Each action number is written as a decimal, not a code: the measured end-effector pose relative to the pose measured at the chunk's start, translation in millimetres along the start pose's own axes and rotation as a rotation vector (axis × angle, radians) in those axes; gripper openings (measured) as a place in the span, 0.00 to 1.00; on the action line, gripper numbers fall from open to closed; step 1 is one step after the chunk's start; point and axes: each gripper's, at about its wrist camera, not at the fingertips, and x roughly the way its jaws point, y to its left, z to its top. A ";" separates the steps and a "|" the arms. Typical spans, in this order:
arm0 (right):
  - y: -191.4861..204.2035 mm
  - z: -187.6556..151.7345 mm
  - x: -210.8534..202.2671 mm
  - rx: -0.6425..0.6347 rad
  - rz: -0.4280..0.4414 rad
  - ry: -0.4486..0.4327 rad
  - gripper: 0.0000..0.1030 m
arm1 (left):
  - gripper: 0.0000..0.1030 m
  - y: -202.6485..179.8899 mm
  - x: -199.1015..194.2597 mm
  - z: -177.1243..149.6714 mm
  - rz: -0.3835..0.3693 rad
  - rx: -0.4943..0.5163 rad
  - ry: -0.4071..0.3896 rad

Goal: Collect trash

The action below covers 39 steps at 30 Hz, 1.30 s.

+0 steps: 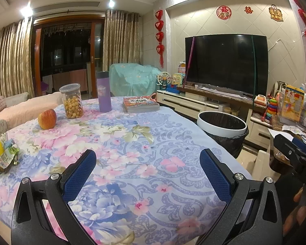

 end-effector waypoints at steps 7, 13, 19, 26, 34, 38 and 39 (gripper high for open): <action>0.1 -0.1 0.0 -0.001 0.000 -0.001 1.00 | 1.00 -0.5 0.1 -0.3 0.000 0.001 0.000; 3.1 2.2 -1.8 -0.002 0.001 -0.004 1.00 | 1.00 -0.9 1.5 -1.2 -0.001 0.006 0.004; 3.8 3.4 -1.9 0.000 0.003 -0.005 1.00 | 1.00 -0.1 7.5 -3.3 -0.007 0.007 0.016; 2.7 5.1 0.2 0.008 0.004 0.005 1.00 | 1.00 -0.4 12.6 -5.2 -0.014 0.011 0.030; 2.9 5.0 1.0 0.008 0.005 0.004 1.00 | 1.00 -1.5 11.6 -3.0 -0.024 0.013 0.020; 4.8 6.5 0.5 0.003 0.009 -0.005 1.00 | 1.00 -2.9 8.0 -0.1 -0.034 0.018 0.000; 5.1 7.5 0.6 0.000 0.010 -0.008 1.00 | 1.00 -3.0 7.5 0.7 -0.036 0.019 -0.005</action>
